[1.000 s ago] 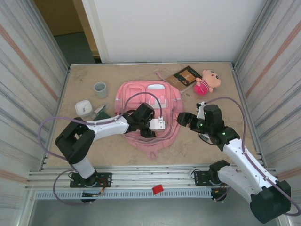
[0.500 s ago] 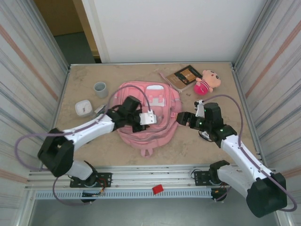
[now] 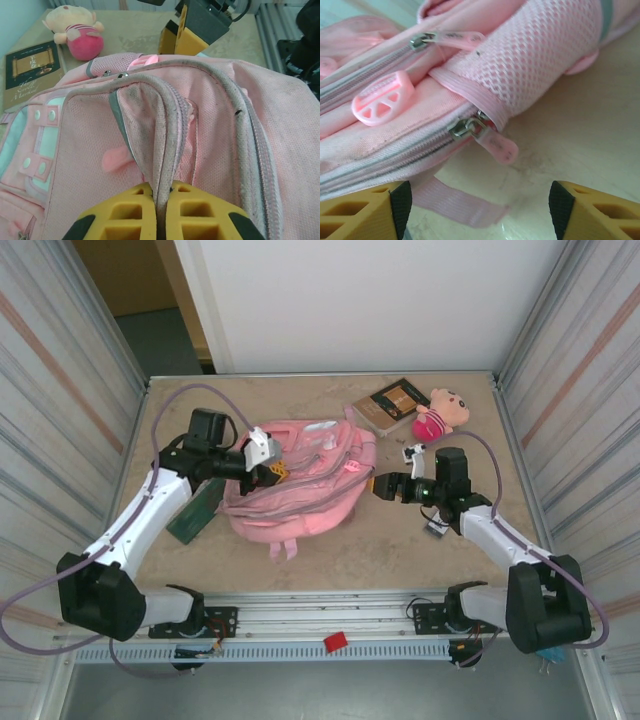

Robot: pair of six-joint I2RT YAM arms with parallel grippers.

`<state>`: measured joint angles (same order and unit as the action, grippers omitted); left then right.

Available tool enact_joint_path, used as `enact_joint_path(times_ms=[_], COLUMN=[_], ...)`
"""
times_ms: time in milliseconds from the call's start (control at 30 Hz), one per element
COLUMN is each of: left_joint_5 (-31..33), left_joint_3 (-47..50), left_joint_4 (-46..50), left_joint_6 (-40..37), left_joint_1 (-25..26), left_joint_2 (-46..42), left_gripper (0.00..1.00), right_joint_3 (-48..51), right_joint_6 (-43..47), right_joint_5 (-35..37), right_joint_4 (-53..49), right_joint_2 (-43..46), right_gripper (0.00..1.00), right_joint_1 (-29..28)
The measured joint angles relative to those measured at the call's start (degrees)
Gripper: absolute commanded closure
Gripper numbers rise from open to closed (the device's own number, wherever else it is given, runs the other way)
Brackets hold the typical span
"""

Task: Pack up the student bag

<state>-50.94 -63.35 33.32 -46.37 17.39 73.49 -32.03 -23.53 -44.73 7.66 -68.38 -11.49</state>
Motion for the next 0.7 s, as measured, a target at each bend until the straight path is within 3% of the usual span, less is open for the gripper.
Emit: enact_joint_path(times_ms=[267, 433, 600, 700], left_joint_5=[-4.2, -5.2, -5.5, -5.5], left_joint_3=[-0.2, -0.2, -0.2, -0.2], left_joint_4=[2.9, 2.9, 2.9, 2.9], left_joint_6=[-2.1, -2.1, -2.1, -2.1], left_joint_1=[-2.1, -2.1, -2.1, -2.1], left_joint_2=[-0.7, -0.8, -0.8, -0.8], left_gripper=[1.00, 1.00, 1.00, 1.00], right_joint_3=[0.3, -0.2, -1.4, -2.0], right_joint_6=[7.3, 10.6, 12.3, 13.2], right_joint_5=[-7.0, -10.3, -14.0, -15.2], right_joint_4=[6.0, 7.4, 7.6, 7.5], right_joint_2=[-3.6, -5.9, -8.0, -8.1], right_gripper=[0.31, 0.39, 0.72, 0.97], right_joint_1=[0.3, 0.5, 1.6, 2.5])
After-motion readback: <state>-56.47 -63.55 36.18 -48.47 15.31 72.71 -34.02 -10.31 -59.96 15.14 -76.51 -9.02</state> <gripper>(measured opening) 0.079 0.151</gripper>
